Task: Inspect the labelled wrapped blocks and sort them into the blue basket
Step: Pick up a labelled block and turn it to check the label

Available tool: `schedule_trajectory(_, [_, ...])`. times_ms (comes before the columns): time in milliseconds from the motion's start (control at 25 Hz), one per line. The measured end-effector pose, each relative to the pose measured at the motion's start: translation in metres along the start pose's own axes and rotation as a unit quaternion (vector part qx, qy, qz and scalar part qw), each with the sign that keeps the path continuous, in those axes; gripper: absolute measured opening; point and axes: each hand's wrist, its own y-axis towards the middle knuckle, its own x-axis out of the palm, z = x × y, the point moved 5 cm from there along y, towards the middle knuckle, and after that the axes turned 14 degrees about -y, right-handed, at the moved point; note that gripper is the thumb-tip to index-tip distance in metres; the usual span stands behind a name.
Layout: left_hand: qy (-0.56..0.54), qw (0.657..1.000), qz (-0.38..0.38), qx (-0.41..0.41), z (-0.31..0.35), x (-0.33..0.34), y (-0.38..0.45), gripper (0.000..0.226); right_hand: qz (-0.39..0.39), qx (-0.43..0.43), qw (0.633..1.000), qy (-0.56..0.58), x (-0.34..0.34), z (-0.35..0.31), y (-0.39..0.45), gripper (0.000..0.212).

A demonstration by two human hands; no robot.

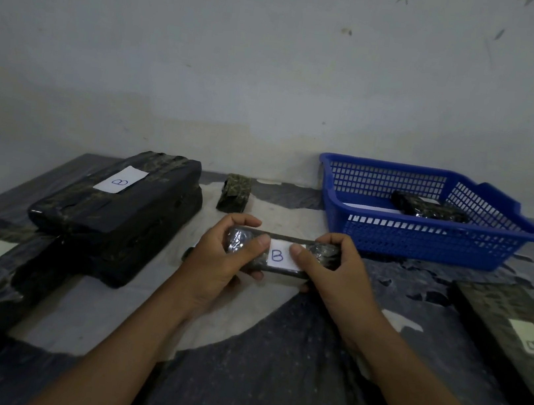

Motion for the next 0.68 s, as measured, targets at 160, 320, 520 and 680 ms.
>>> schedule_trajectory(160, [0.024,0.999,-0.020,-0.007,-0.003,0.002,-0.001,0.030,0.015,-0.020,0.998,-0.054,0.000,-0.001,-0.002,0.048])
schedule_trajectory(320, [0.023,1.000,-0.008,-0.017,-0.003,-0.004,0.002,0.033,-0.024,0.000,1.000,-0.013,0.000,-0.002,-0.001,0.046])
schedule_trajectory(520, [-0.082,0.996,-0.022,-0.041,-0.005,-0.009,0.006,0.033,-0.089,0.045,0.986,0.136,0.000,0.000,0.003,0.045])
schedule_trajectory(680, [-0.107,0.993,-0.012,-0.053,-0.008,-0.012,0.010,0.030,-0.107,0.056,0.973,0.197,0.001,0.000,0.005,0.040])
